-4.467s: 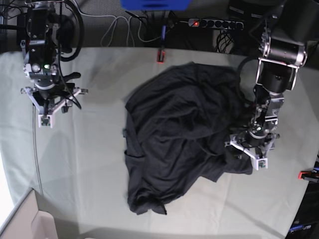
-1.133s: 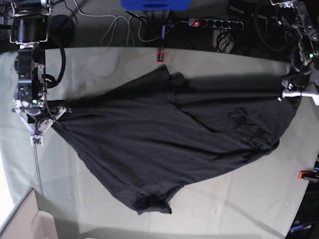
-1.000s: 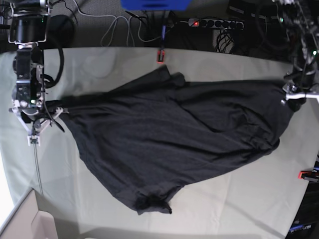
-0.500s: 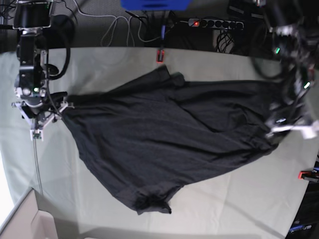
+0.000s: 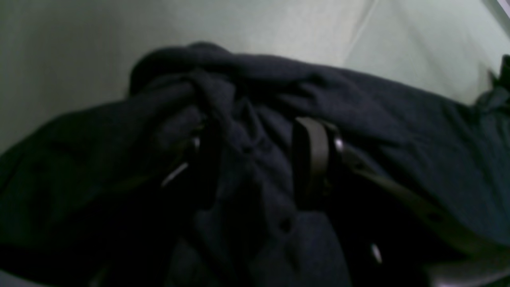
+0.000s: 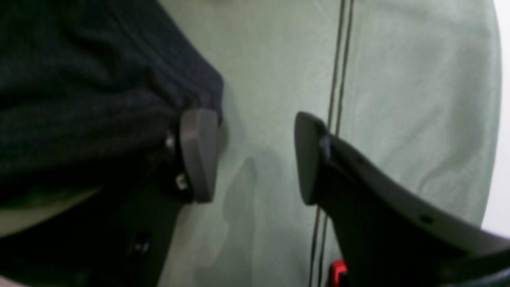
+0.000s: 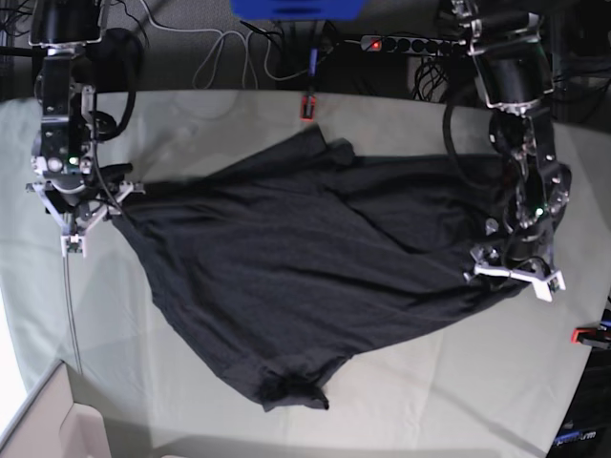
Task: Layout the t-shirt on the table in an organized manner, then fold the t-shirt properly
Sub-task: 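Regrasp the shirt edge with the left gripper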
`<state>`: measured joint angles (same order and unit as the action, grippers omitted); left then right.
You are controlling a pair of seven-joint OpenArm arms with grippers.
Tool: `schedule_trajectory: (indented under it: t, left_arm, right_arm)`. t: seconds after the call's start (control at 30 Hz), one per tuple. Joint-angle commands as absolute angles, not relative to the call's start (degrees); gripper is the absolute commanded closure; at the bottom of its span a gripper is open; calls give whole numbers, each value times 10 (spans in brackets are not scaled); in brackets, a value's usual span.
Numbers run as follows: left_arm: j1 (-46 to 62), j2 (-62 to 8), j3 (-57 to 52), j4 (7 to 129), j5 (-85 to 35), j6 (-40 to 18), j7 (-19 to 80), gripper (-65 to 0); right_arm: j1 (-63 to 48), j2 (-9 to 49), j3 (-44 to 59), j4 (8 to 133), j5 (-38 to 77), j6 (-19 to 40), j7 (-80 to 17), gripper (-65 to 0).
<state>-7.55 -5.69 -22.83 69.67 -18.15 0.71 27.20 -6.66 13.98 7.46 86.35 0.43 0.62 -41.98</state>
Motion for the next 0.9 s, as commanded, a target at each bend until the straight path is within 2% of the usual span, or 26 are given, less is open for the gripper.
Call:
schedule_trajectory:
  t: [0.0, 0.2, 0.37, 0.67, 0.73, 0.83, 0.87]
  left_arm:
    - [-90, -58, -229, 702, -179, 4, 262, -282]
    - [-109, -58, -229, 650, -175, 10, 233, -282]
    - [-107, -61, -229, 648, -178, 73, 228, -283]
    - [-112, -63, -228, 628, -175, 77, 220, -274]
    - [-114, -63, -228, 618, -178, 77, 220, -200]
    - [-120, -63, -228, 617, -178, 77, 220, -9]
    - [-121, -63, -228, 617, -178, 77, 219, 0]
  right_arm:
    - [-61, 146, 78, 871, 2, 4, -412, -314]
    - [-61, 146, 78, 870, 2, 4, -411, -314]
    - [-61, 146, 78, 870, 2, 4, -411, -314]
    - [-59, 146, 78, 870, 2, 4, -410, -314]
    - [-59, 146, 76, 870, 2, 4, -410, -314]
    - [-58, 148, 77, 870, 2, 4, -410, -314]
    - [-58, 148, 77, 870, 2, 4, -410, -314]
